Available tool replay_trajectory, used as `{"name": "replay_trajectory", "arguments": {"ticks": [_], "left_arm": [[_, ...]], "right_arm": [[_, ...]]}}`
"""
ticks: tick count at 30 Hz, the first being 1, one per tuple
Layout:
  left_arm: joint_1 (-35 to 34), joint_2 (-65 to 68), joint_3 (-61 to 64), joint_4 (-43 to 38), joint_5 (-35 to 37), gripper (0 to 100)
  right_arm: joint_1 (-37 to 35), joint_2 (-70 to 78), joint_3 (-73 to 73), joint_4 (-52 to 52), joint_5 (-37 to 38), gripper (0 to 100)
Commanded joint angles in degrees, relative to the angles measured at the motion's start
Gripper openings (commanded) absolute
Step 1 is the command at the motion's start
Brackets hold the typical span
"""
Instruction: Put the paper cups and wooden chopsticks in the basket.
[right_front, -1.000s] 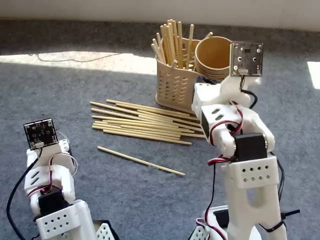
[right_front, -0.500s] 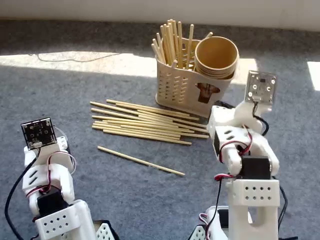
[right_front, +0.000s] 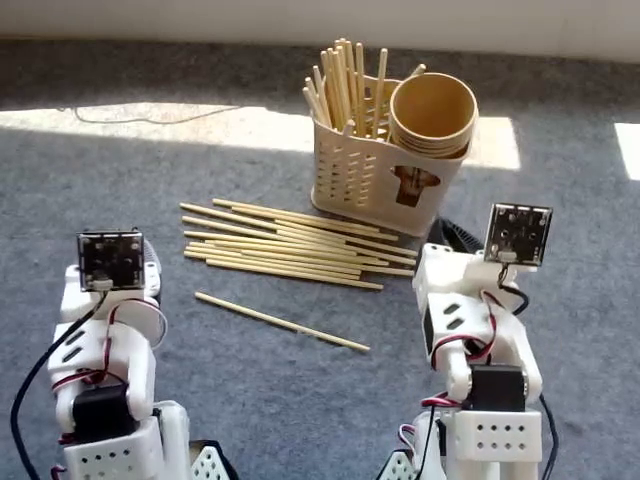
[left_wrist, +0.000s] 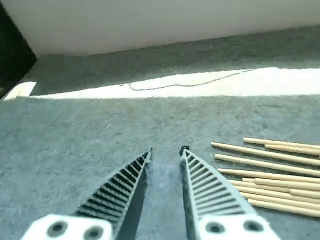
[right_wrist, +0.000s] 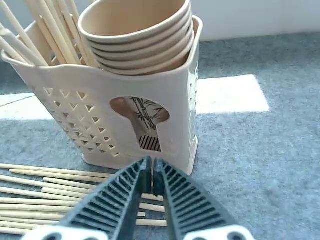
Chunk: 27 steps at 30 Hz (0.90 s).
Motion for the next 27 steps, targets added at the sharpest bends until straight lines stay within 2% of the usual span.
{"name": "replay_trajectory", "arguments": {"ticks": [1,6,12,20,23,27], "left_arm": [[8.22,0.04,-7.16,5.71,-5.89,10],[15.25,0.04,-11.38,12.92,-12.66,10],[23.69,0.13,-12.35,20.4,-20.4,10],[31.87,0.75,-12.44,28.75,-26.11,11],[33.63,5.67,-13.85,29.8,-26.37,11],[35.56,19.12,-18.42,29.8,-26.37,11]], "right_arm": [[0.66,-5.05,2.51,-2.86,0.7,2.3],[0.66,-14.02,10.59,-7.25,0.7,2.3],[0.66,-24.31,14.99,-7.69,0.7,2.5],[0.66,-26.95,17.54,-7.78,0.7,2.7],[0.66,-26.95,17.71,-7.78,0.7,2.7],[-0.48,-26.95,17.71,-7.78,1.05,2.7]]}}
